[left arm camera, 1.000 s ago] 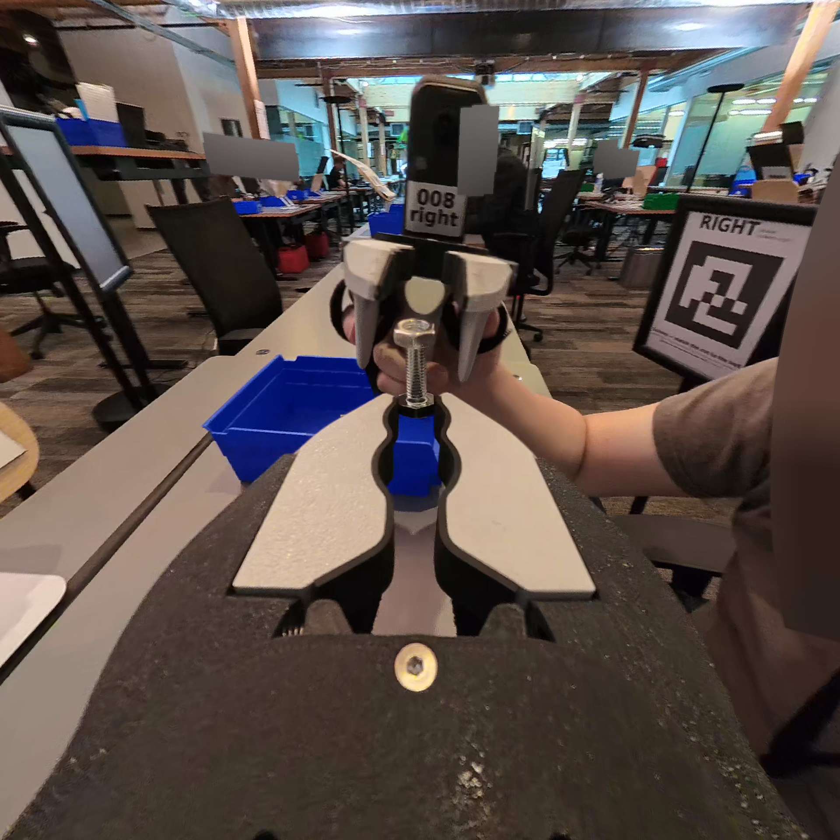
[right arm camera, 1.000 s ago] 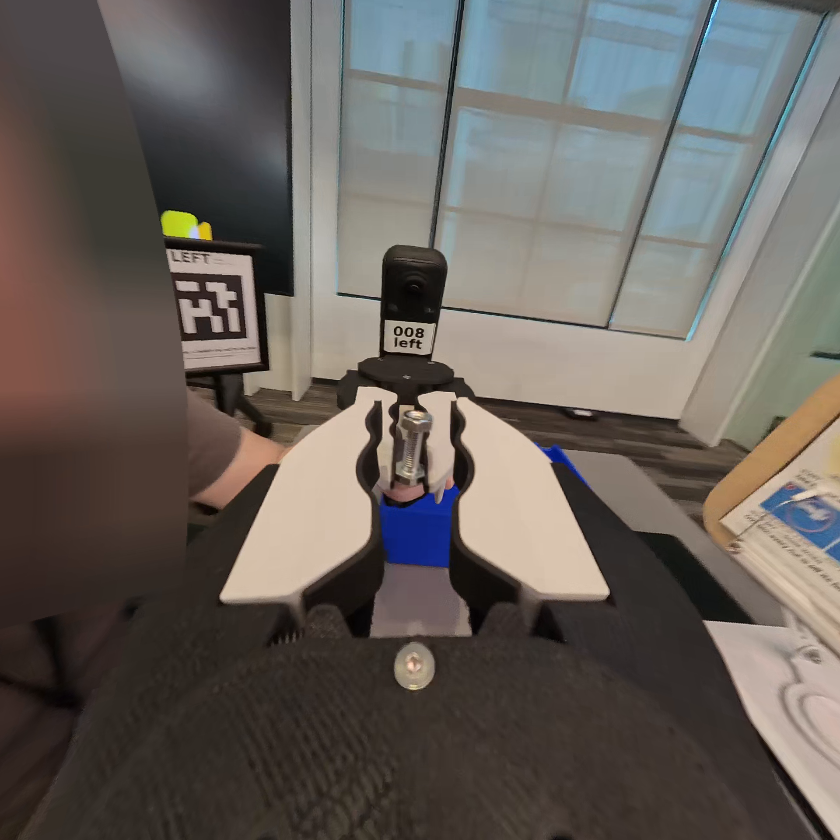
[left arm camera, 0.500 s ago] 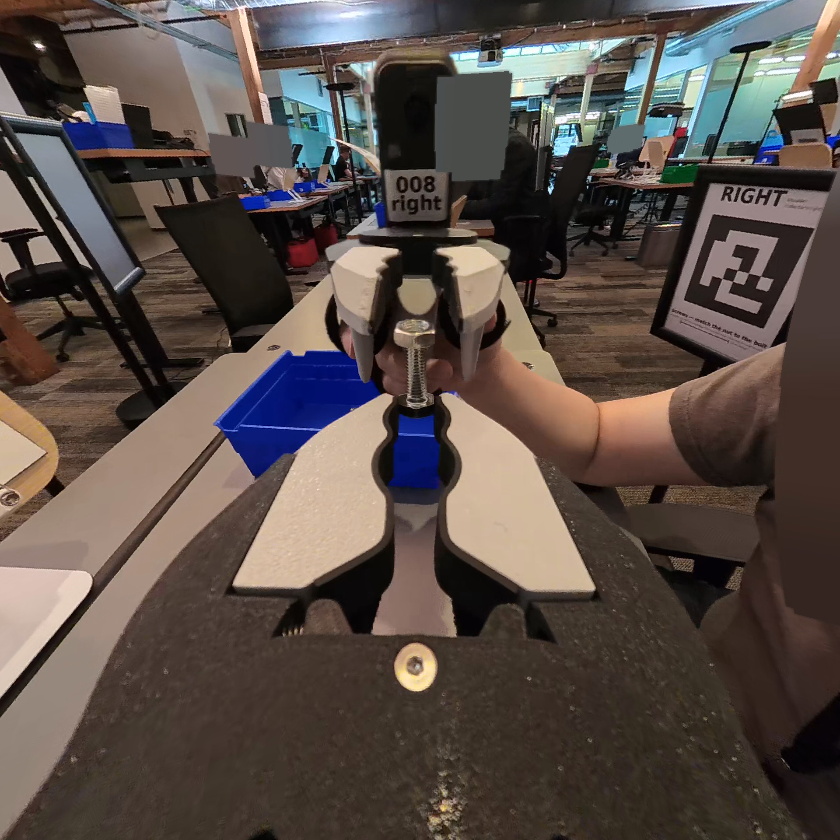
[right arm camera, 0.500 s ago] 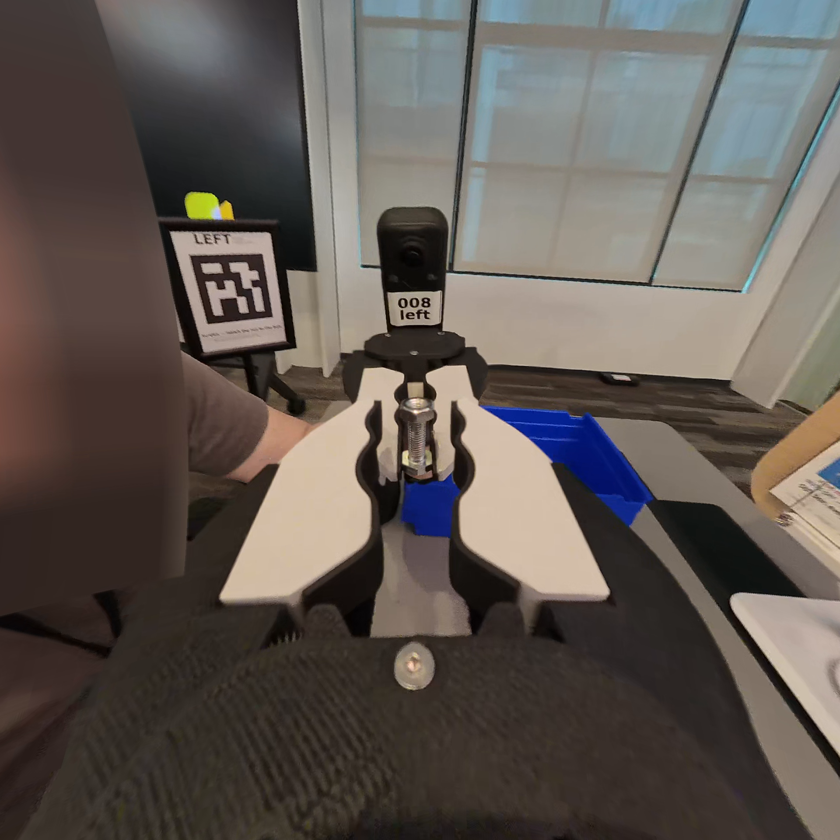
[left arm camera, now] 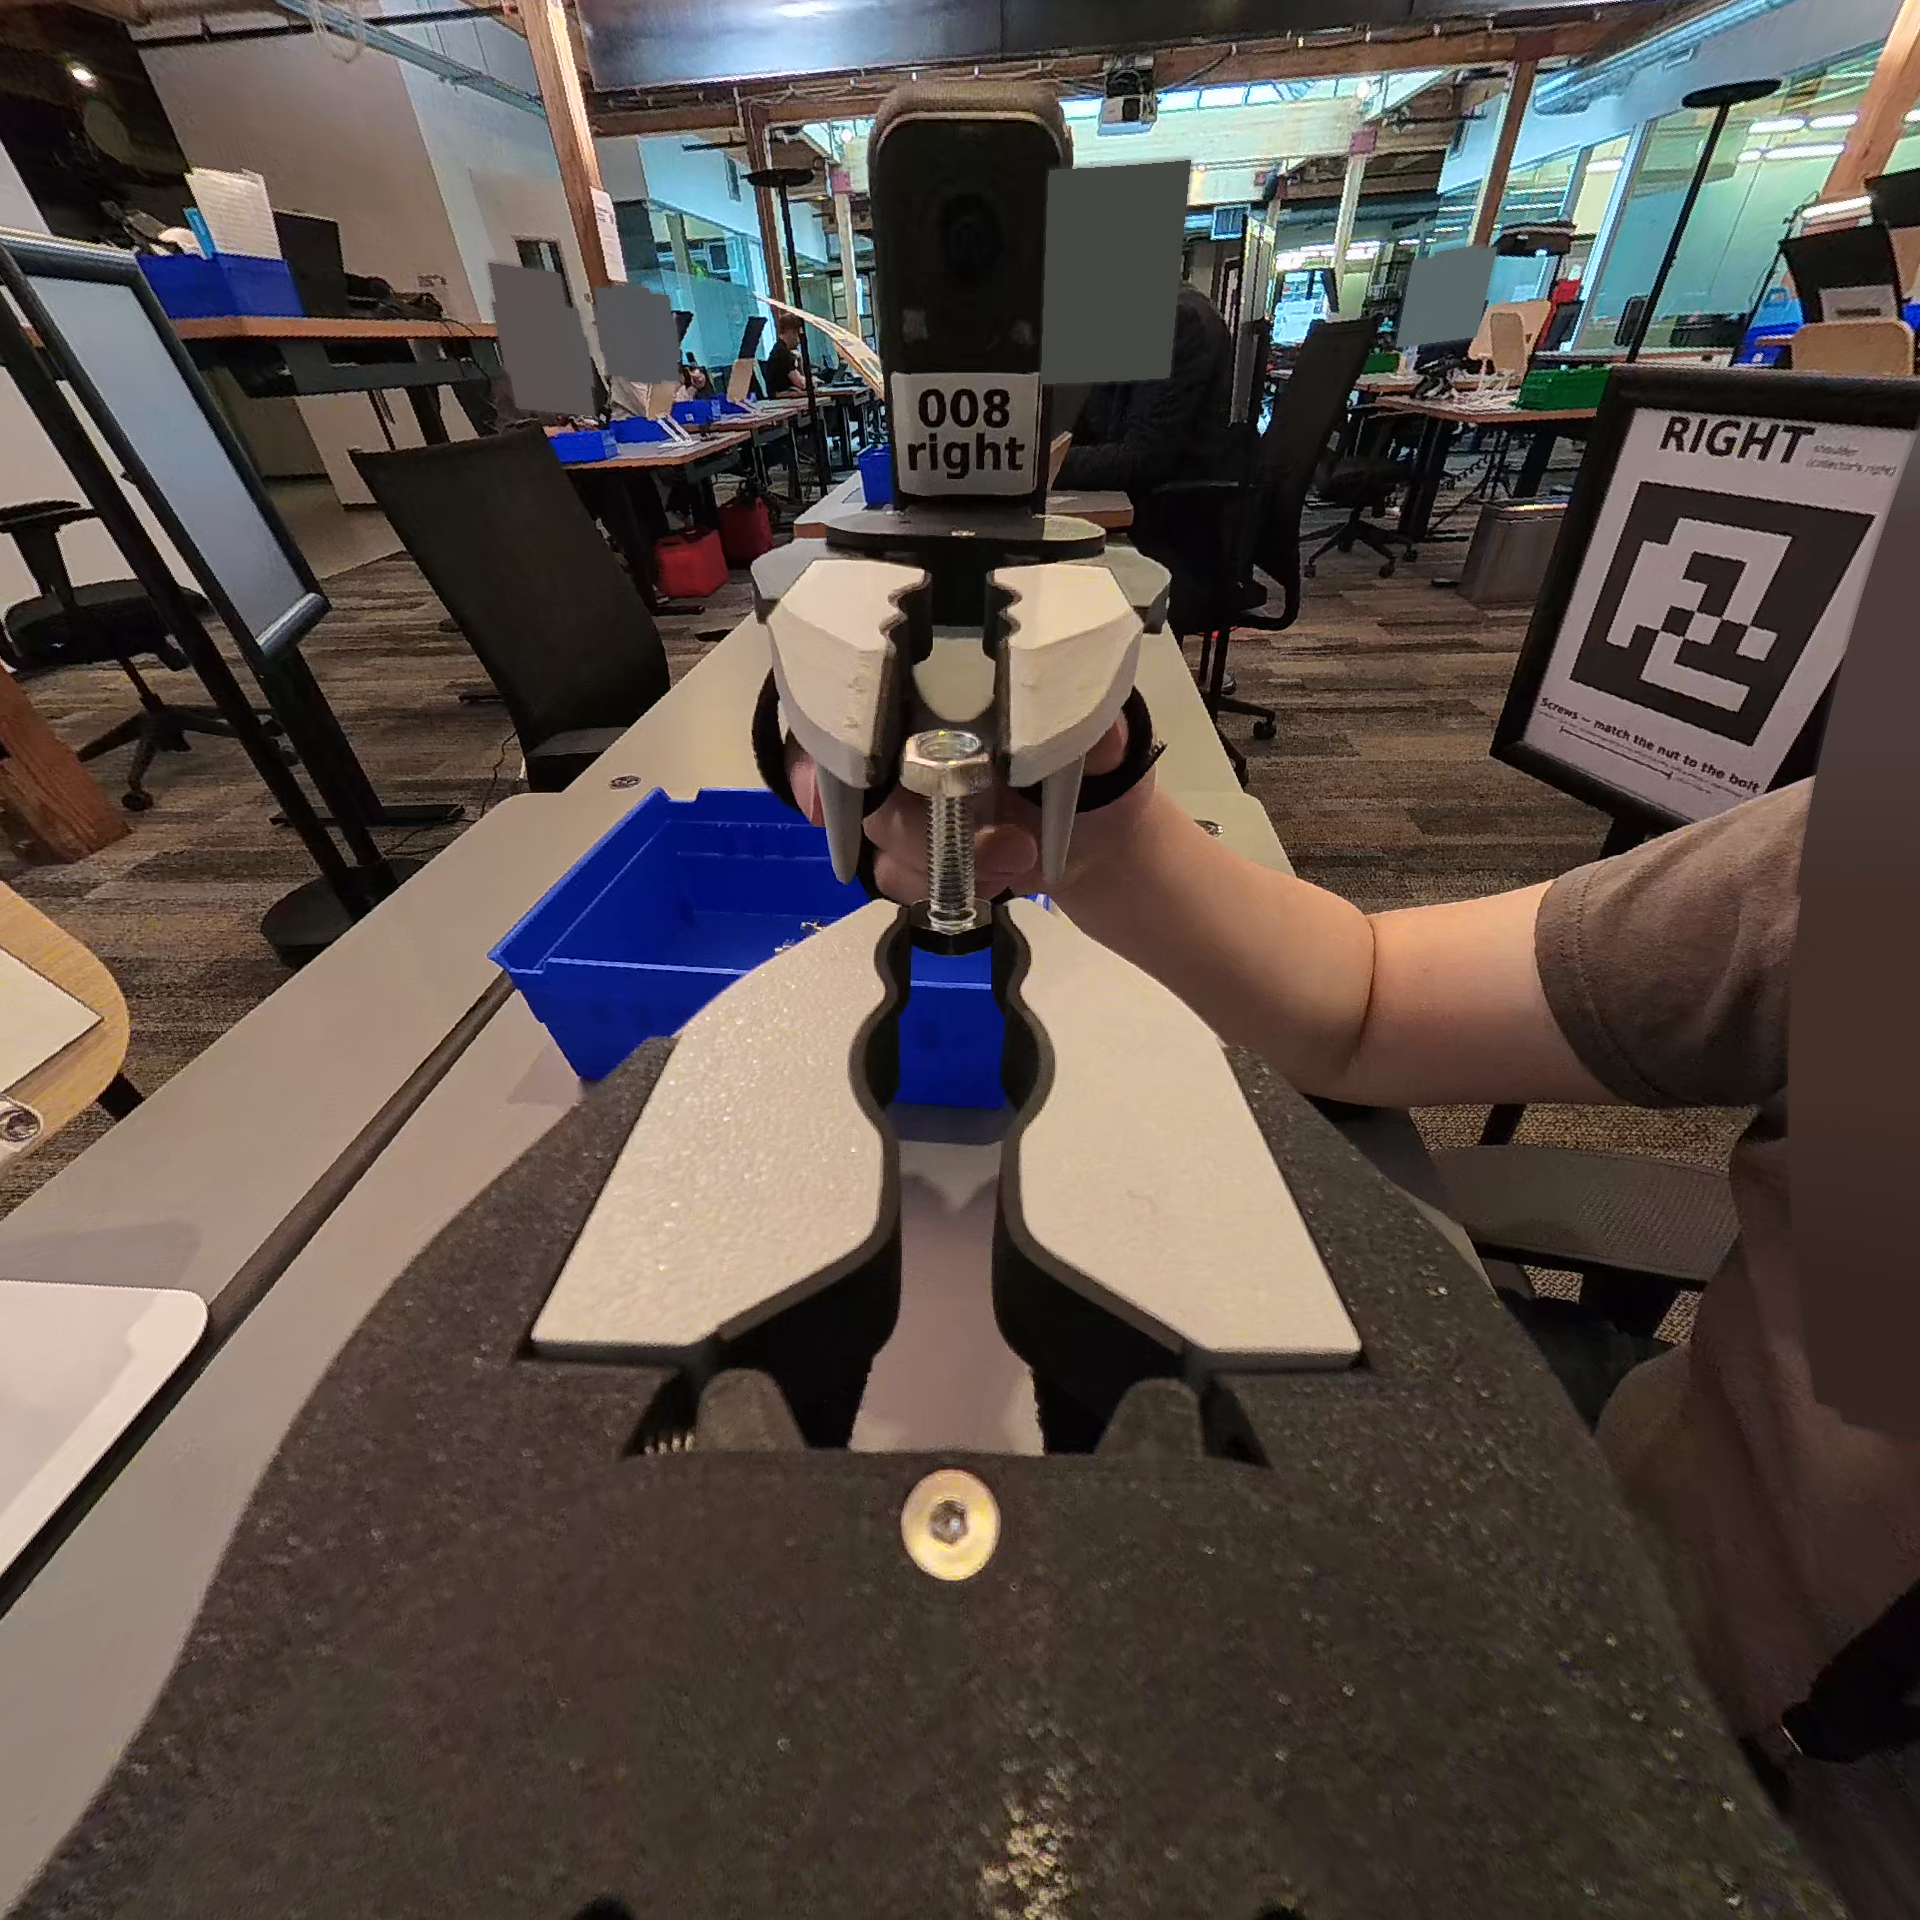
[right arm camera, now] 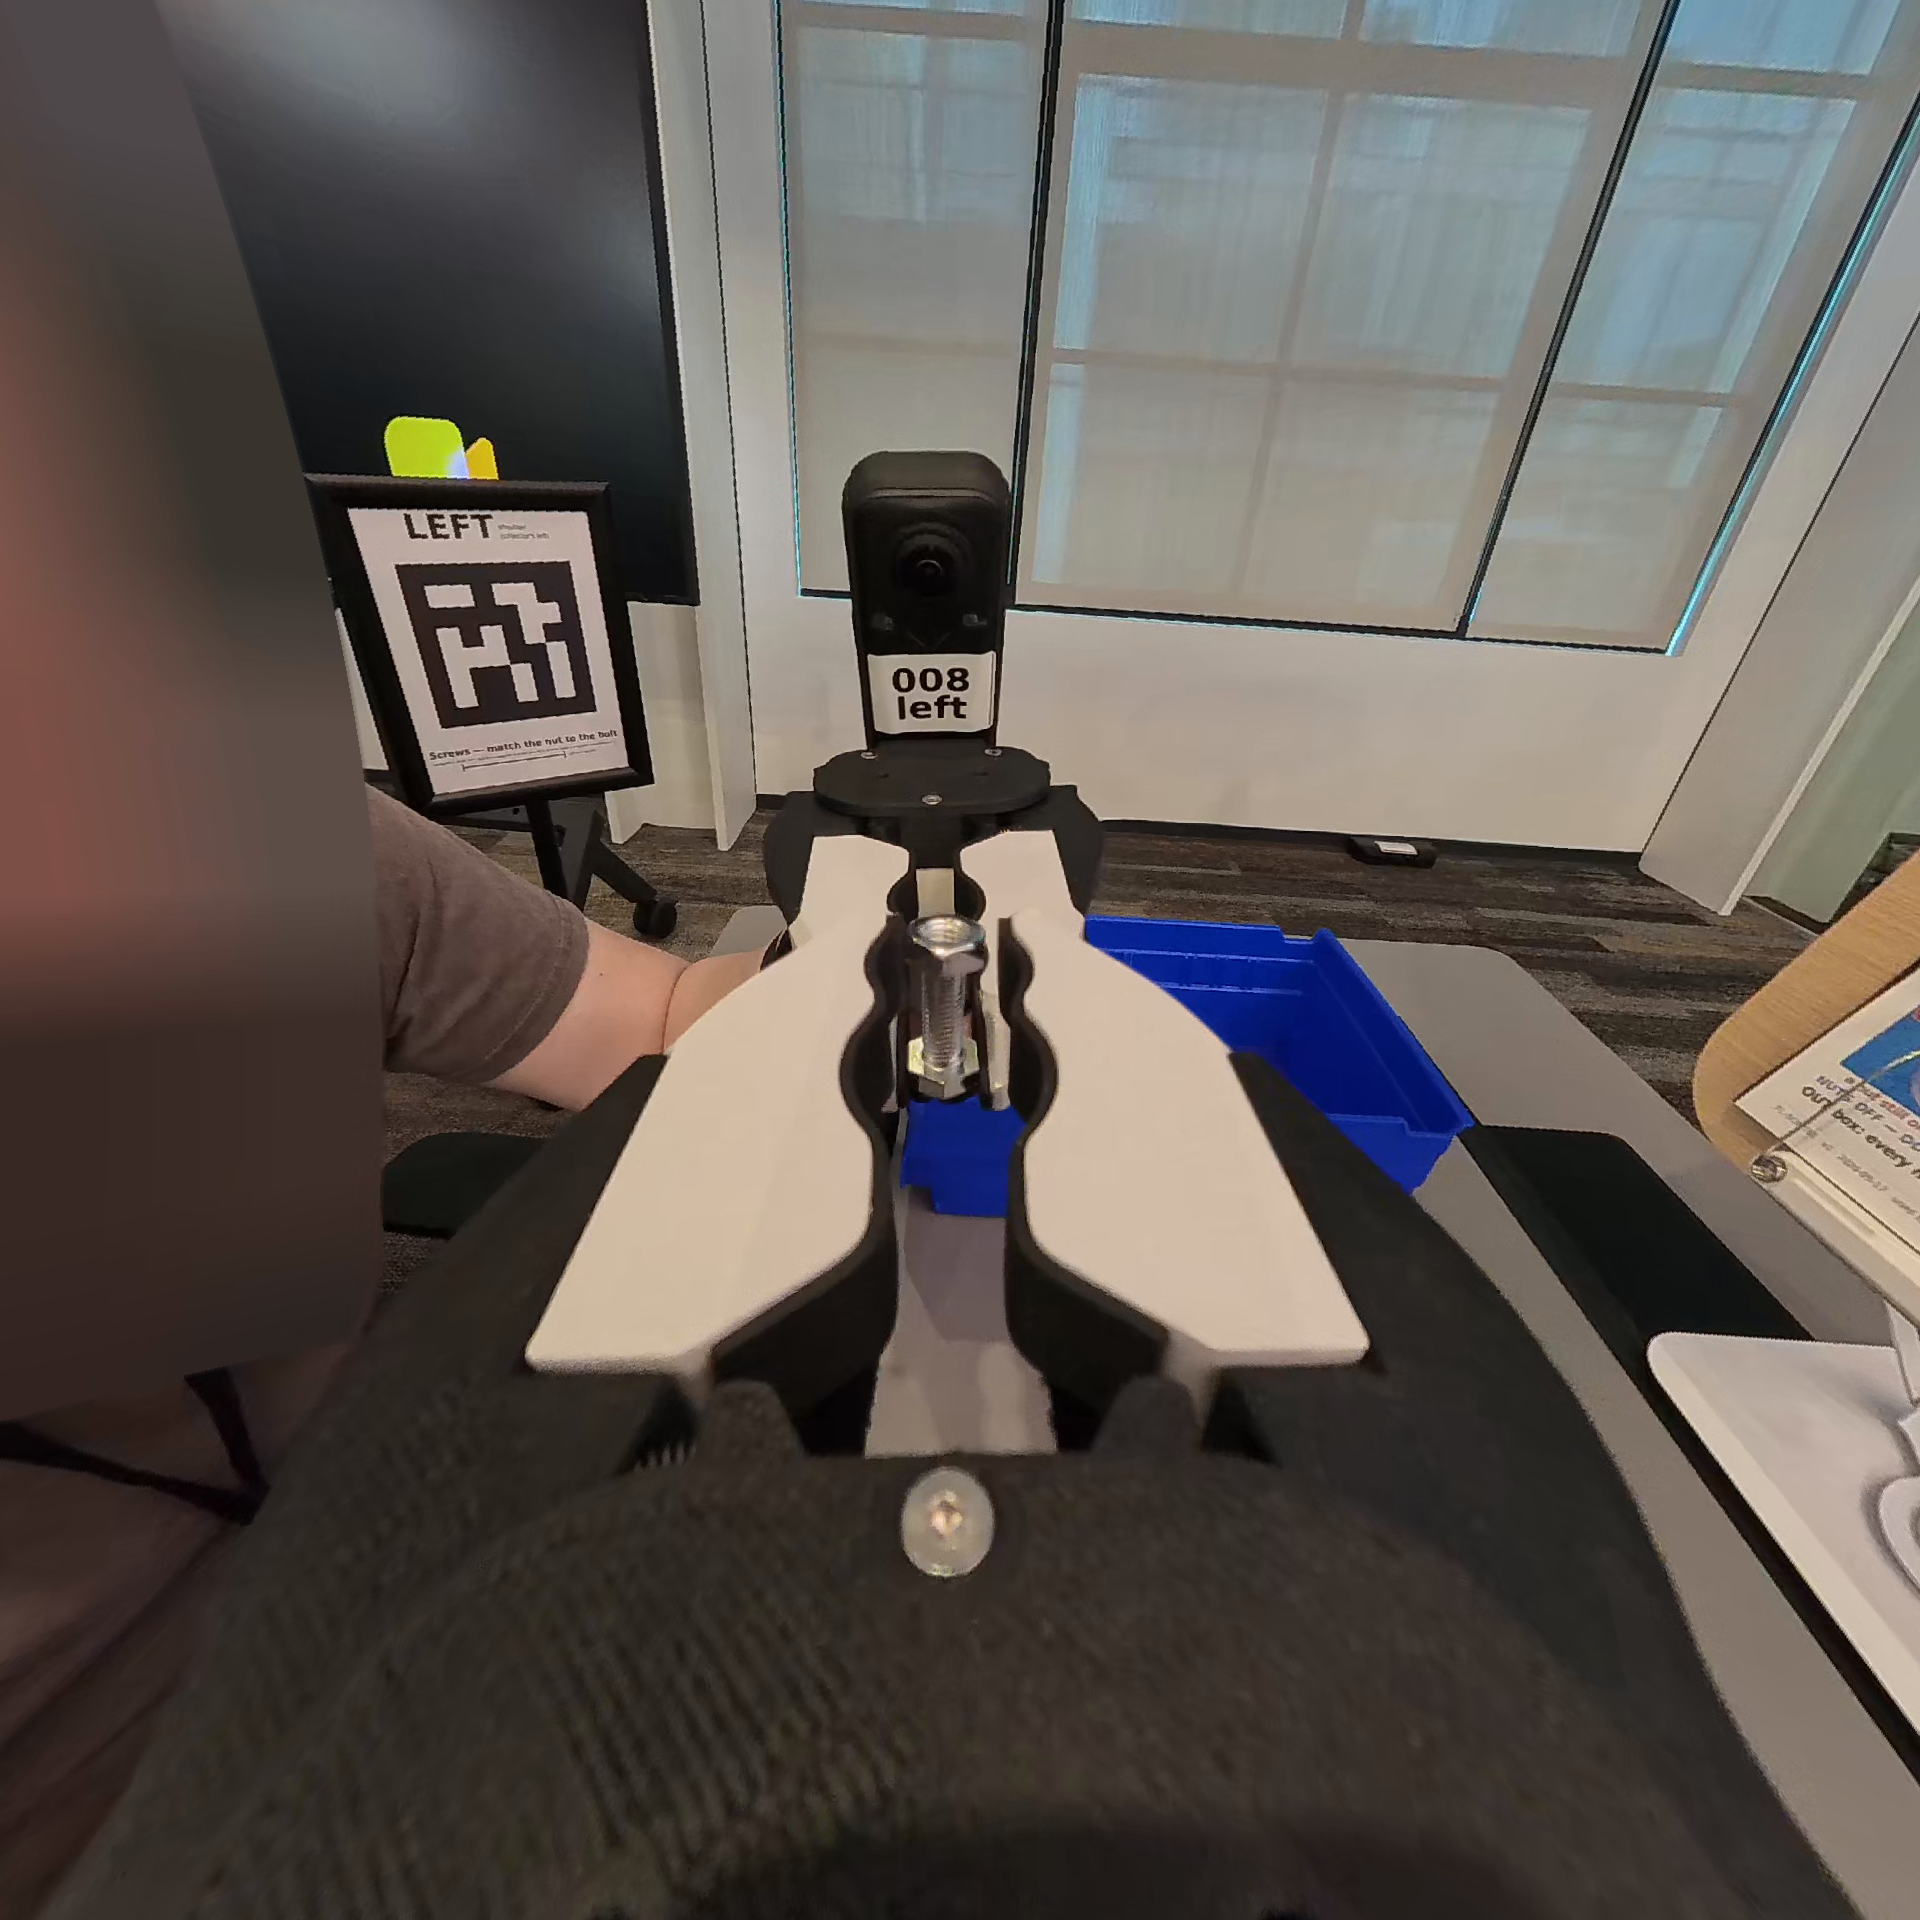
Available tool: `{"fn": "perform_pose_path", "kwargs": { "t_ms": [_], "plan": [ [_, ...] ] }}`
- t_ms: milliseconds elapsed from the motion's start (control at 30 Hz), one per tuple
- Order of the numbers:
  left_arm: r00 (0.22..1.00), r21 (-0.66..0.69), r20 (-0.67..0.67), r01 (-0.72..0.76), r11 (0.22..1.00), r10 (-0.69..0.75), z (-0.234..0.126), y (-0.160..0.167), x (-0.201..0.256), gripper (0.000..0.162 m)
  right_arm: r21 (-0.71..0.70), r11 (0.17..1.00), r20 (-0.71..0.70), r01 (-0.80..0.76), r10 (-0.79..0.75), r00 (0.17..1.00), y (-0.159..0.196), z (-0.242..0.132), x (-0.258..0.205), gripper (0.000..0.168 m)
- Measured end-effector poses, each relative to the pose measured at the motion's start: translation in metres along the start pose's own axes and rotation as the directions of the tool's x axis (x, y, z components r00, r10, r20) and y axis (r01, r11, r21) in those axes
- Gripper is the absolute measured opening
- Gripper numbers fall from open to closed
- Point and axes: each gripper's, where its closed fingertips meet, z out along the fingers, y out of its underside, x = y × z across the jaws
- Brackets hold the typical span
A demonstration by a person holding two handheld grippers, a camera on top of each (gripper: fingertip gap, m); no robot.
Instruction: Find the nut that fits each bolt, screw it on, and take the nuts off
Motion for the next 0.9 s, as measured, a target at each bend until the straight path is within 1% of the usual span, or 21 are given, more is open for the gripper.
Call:
{"fn": "perform_pose_path", "kwargs": {
  "t_ms": [300,467,567,767,900],
  "plan": [
    [1.0,0.008,0.003,0.0,1.0,0.0,0.0,-0.001,0.0,0.014,0.025,1.0,0.023,-0.009,0.009,1.0,-0.001,0.001,-0.002,0.015],
    [1.0,0.026,-0.004,-0.003,1.0,0.003,0.0,-0.004,0.002,0.014,0.056,0.997,0.026,0.056,-0.057,0.998,-0.003,0.0,-0.004,0.015],
    [1.0,0.03,-0.021,-0.004,1.0,0.005,0.0,-0.004,0.005,0.014,0.061,0.996,0.045,0.058,-0.061,0.997,-0.004,0.0,-0.007,0.015],
    [0.999,0.019,0.033,-0.019,1.0,0.018,-0.001,-0.003,-0.003,0.014,0.047,0.998,-0.003,0.03,-0.03,1.0,-0.002,0.001,0.001,0.016],
    [0.995,0.013,0.095,-0.028,1.0,0.026,-0.003,-0.002,-0.012,0.014,0.041,0.999,-0.077,0.02,-0.017,0.997,-0.002,0.003,0.01,0.016]
  ]
}}
